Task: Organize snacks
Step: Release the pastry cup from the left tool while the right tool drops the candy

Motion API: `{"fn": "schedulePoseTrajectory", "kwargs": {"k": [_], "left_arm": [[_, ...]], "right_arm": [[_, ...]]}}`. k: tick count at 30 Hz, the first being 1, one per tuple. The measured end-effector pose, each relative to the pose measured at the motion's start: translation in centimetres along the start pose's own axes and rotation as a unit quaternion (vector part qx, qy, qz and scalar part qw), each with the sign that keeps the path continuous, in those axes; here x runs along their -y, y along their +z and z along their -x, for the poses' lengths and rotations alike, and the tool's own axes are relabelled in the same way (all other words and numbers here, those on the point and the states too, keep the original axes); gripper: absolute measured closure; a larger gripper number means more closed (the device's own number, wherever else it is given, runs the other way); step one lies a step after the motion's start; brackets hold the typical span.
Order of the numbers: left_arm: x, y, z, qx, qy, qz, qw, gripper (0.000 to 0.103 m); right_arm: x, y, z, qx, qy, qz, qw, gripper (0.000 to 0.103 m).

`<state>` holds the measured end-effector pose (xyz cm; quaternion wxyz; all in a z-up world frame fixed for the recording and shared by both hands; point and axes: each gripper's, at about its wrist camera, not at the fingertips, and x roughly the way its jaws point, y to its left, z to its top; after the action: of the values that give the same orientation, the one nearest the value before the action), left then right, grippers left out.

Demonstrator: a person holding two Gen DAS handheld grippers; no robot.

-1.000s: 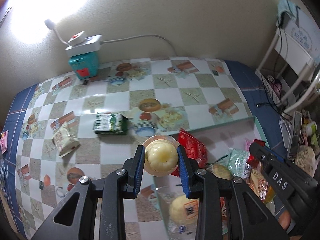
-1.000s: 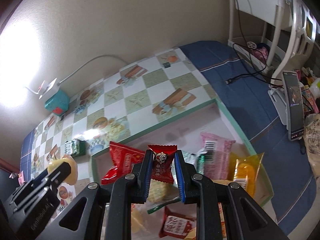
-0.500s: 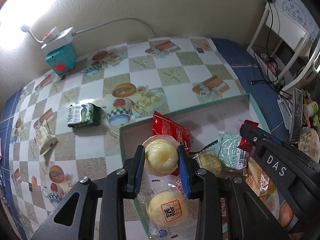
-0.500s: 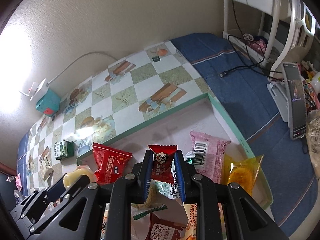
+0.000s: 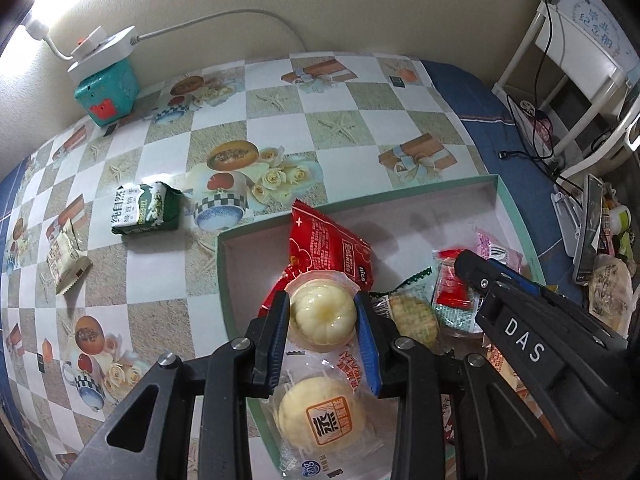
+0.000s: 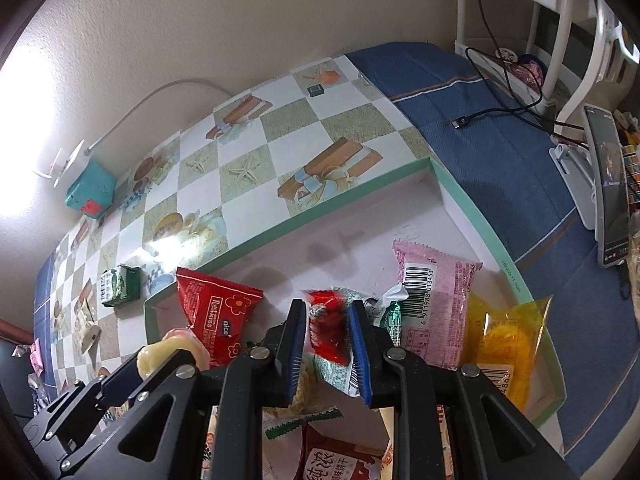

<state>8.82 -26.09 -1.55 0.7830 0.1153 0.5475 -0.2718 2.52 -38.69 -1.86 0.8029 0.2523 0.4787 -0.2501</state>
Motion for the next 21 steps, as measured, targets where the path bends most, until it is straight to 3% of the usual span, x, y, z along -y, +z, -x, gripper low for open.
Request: {"fn": "schedulePoseTrajectory", "kwargs": {"k": [16,17,20,21], "left_arm": [[-1.0,0.3,0.6,0.001,-0.003,0.016,0.9999,0.068],[-1.3,0.4,0.7,0.002,-0.002,0.02,0.9998,0.066],[-2.4,0.5,1.1,0.009,0.007,0.035,0.9993,0.043],[-2.8,0.6,1.2,0.012,0.011,0.04,0.999,0.039]], "right_arm": [[-0.3,0.2,0.6,-0.002,-0.01,0.011,1.0,0.077],[-0.4,0.2,0.7,-0.001,-0.011,0.013,1.0,0.077],[-0.8,0.2,1.1,0.002,-0.014,0.02,1.0,0.074],[-0.9,0.2,1.2,0.004,-0.015,0.021,1.0,0.066]]}}
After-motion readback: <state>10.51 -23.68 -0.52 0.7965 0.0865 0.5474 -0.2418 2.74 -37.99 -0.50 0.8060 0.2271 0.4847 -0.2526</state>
